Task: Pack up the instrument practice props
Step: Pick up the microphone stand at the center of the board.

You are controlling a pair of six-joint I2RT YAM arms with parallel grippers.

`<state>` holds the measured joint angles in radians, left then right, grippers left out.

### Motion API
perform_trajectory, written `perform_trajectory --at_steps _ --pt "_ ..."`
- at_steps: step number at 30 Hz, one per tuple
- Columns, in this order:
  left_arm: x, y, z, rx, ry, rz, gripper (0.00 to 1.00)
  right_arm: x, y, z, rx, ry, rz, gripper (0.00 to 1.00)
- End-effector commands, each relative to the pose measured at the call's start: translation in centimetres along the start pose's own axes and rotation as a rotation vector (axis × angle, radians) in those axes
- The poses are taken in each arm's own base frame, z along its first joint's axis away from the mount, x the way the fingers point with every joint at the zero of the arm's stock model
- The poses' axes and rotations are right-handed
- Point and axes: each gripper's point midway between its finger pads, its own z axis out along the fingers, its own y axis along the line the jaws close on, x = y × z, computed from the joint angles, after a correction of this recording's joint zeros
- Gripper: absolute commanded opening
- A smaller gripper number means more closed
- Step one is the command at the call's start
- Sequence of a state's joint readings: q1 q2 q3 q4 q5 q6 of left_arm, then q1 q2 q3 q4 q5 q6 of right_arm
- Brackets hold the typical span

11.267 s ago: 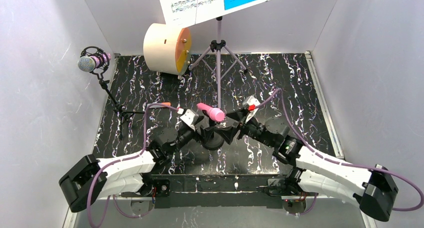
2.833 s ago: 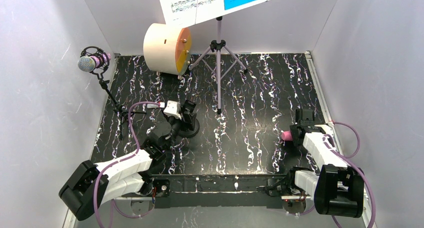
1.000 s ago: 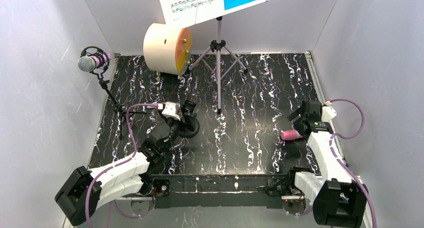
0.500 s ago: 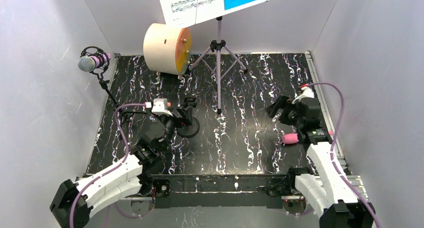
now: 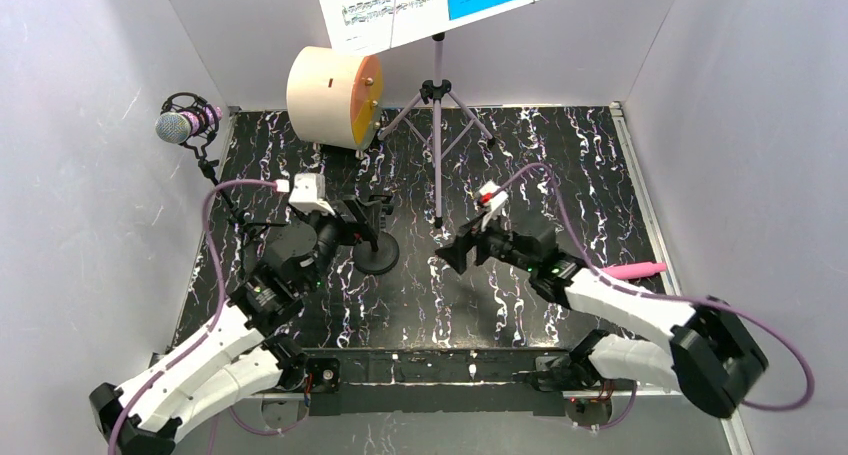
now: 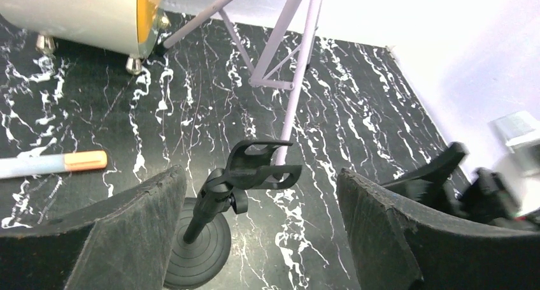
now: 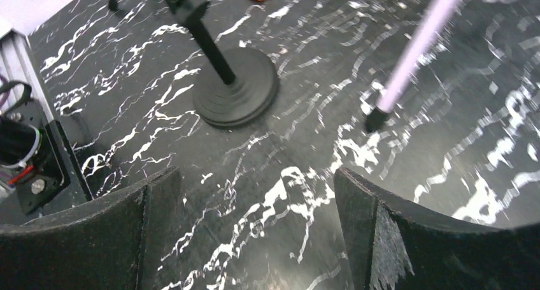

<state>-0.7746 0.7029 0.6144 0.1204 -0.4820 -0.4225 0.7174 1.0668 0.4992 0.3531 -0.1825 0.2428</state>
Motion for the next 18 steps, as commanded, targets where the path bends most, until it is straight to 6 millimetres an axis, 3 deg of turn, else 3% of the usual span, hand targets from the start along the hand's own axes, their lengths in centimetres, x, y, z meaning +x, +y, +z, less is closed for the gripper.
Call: perform_trajectory --at_steps 1,5,9,15,18 --pt "-3.1 -0.3 -2.7 0.015 0.042 0.079 0.85 -3.6 3.5 3.2 -0.117 -0.205 -0.202 0.96" --pt "-7.1 -0.3 -5.0 0.029 0.027 0.192 0.86 -3.1 4.7 6.2 -0.160 -0.225 -0.238 0.96" --pt "-9.2 0.3 -6.3 0.033 -0.017 0.320 0.86 -1.9 5.4 9.1 -0.202 -0.261 -0.258 0.94" --pt "-7.3 1.6 -5.2 0.011 -0.051 0.377 0.86 -1.6 6.5 12.8 -0.250 -0.315 -0.280 0.93" --pt "-6.7 3.2 -5.0 -0.021 -0.063 0.383 0.86 -2.1 7.1 14.3 -0.269 -0.343 -0.291 0.93"
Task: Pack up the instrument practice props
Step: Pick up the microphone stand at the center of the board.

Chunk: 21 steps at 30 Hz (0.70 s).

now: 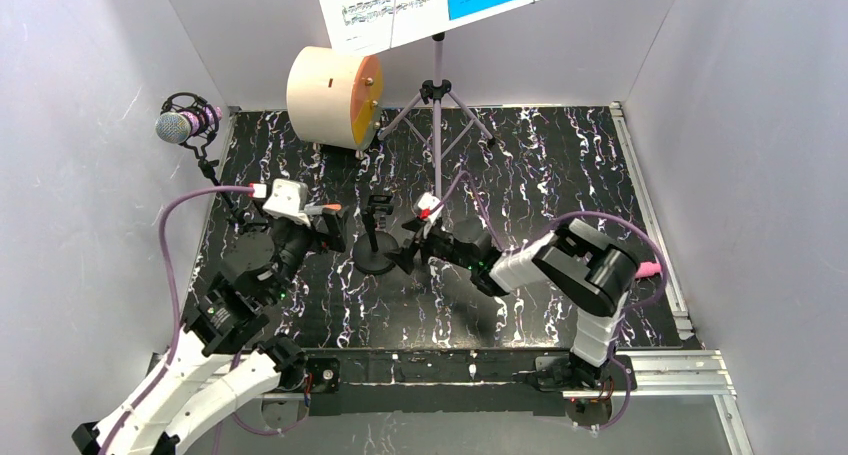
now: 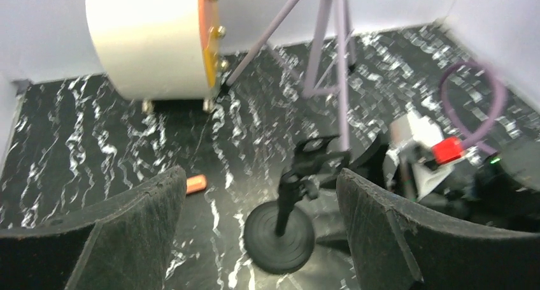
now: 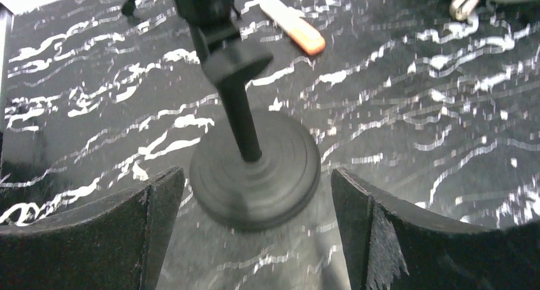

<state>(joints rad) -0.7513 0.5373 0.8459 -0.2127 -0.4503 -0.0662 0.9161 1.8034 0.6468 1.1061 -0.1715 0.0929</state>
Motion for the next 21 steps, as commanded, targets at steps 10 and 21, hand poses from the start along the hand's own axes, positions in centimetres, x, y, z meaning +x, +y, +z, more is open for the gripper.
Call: perform_trajectory --at_steps 10,21 --pt "1.9 3.3 -0.7 -0.106 -0.049 0.071 0.86 -5.5 1.5 6.6 -0.109 -0.269 -0.040 0.89" --pt "2.1 3.0 -0.6 -0.085 -0.047 0.068 0.86 -4.6 2.2 7.3 -0.160 -0.271 -0.048 0.40"
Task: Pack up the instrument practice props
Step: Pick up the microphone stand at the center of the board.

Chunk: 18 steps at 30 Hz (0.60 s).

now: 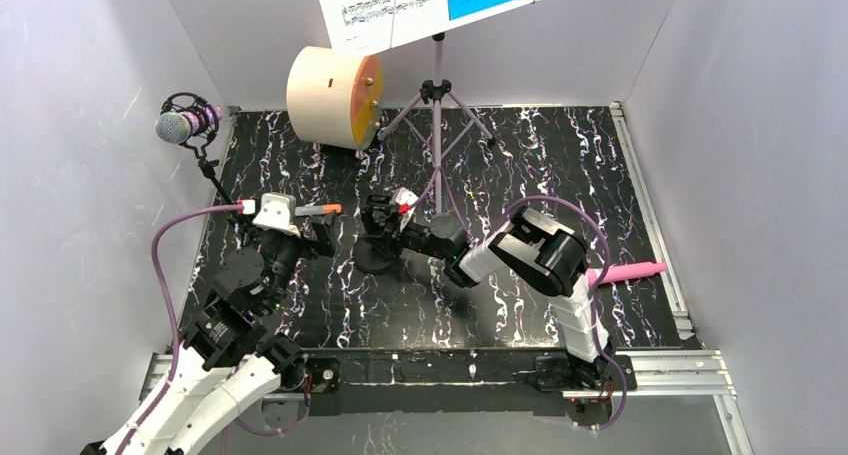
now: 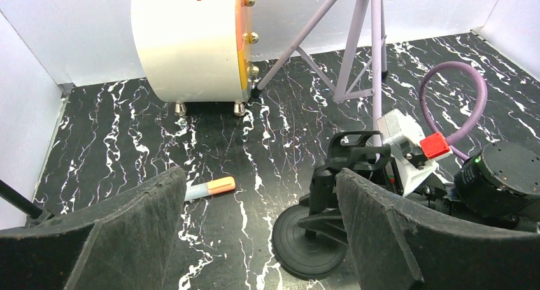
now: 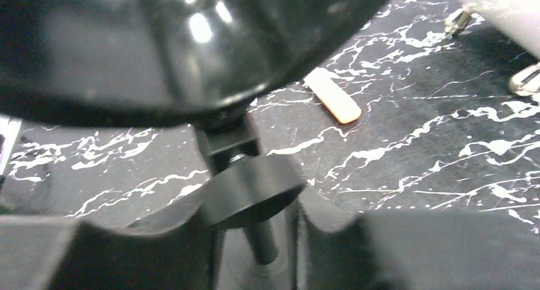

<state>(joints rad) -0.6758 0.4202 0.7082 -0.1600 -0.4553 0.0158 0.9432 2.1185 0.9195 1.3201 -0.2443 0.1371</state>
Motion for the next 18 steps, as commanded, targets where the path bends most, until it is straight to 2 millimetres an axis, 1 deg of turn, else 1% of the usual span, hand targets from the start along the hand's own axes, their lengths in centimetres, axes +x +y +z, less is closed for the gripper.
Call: perform_trajectory --at_steps 1,3,6,7,8,9,12,13,15,18 --pt "-0.2 0.2 0.1 -0.005 -0.018 0.002 0.86 -3.6 1.1 0.3 -0.054 -0.114 -0.055 0.34" --pt "-0.3 0.1 0.0 0.001 -0.020 0.001 0.86 -3.7 1.4 -0.1 -0.063 -0.114 -0.074 0.20" --pt "-0.2 0.1 0.1 0.001 -0.017 0.002 0.86 -4.3 1.6 -1.0 -0.054 -0.121 -0.097 0.01" --pt "-0.2 0.1 0.1 0.001 -0.017 0.002 0.86 -4.6 1.6 -1.4 -0.049 -0.125 -0.105 0.01" --pt "-0.2 0.1 0.0 0.001 -0.017 0.003 0.86 -5.3 1.7 -1.8 -0.047 -0.141 -0.122 0.01" --pt "-0.2 0.1 0.0 -0.001 -0.019 0.003 0.86 -5.3 1.8 -2.2 -0.044 -0.138 -0.130 0.01" --pt "-0.2 0.2 0.0 -0.005 -0.020 0.004 0.86 -7.1 1.8 -3.7 -0.016 -0.164 -0.169 0.01" --pt "-0.2 0.2 0.0 -0.005 -0.019 0.004 0.86 -7.3 1.7 -4.4 -0.001 -0.162 -0.180 0.01" --pt "-0.2 0.2 0.0 -0.005 -0.018 0.004 0.86 -8.4 1.1 -5.8 0.037 -0.176 -0.189 0.01" --pt "-0.1 0.2 0.1 -0.004 -0.015 0.006 0.86 -10.2 -0.6 -8.3 0.111 -0.195 -0.198 0.01"
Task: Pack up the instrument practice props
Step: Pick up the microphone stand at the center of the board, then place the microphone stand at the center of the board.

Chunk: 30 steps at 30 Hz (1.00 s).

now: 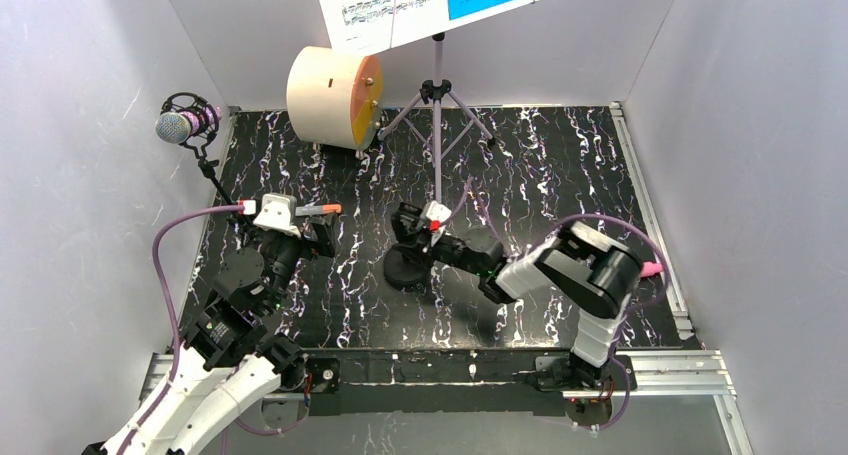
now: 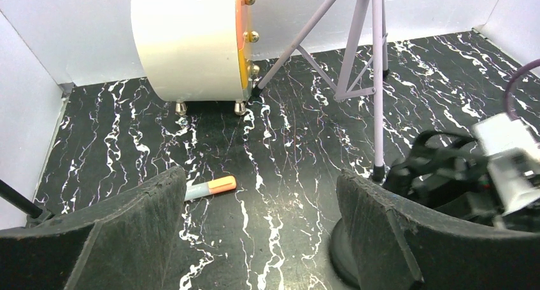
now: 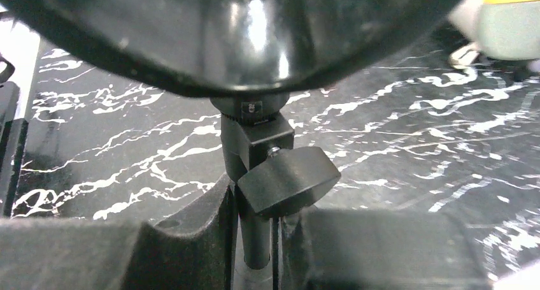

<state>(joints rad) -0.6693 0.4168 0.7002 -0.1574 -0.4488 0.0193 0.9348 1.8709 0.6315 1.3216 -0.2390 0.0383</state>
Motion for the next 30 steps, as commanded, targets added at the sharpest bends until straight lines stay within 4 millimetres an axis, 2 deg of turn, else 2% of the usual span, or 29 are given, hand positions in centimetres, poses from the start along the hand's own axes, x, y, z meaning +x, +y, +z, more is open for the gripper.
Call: perform_trajectory --at_steps 1,5,8,13,17,19,22,25,27,30 --pt "-0.4 0.1 0.0 -0.004 -0.017 0.001 0.86 -9.1 -3.8 -2.9 0.140 -0.228 -0.131 0.01" --pt "-0.3 0.1 0.1 -0.002 -0.016 -0.001 0.86 -10.7 -7.9 -7.2 0.295 -0.225 -0.178 0.01" --pt "-0.2 0.1 0.1 -0.003 -0.014 0.000 0.86 -11.8 -11.9 -11.3 0.463 -0.216 -0.199 0.01" --pt "-0.2 0.0 0.2 -0.003 -0.011 0.001 0.86 -13.0 -18.5 -19.5 0.789 -0.204 -0.254 0.01" --pt "-0.2 0.1 0.1 -0.007 -0.012 0.001 0.86 -12.8 -23.0 -26.8 1.065 -0.185 -0.257 0.01" --pt "-0.2 0.2 0.1 -0.009 -0.015 0.000 0.86 -12.9 -24.6 -30.6 1.197 -0.206 -0.260 0.01" --pt "-0.3 0.3 0.1 -0.012 -0.016 -0.001 0.86 -13.1 -26.3 -35.3 1.374 -0.242 -0.262 0.01" --pt "-0.3 0.2 0.1 -0.011 -0.019 -0.004 0.86 -12.7 -27.4 -39.0 1.498 -0.267 -0.251 0.01" --pt "-0.4 0.2 0.0 -0.006 -0.022 -0.008 0.86 -12.3 -28.1 -42.3 1.604 -0.310 -0.221 0.01" --pt "-0.5 0.2 -0.1 -0.003 -0.028 -0.012 0.86 -11.5 -28.9 -45.0 1.702 -0.336 -0.175 0.01"
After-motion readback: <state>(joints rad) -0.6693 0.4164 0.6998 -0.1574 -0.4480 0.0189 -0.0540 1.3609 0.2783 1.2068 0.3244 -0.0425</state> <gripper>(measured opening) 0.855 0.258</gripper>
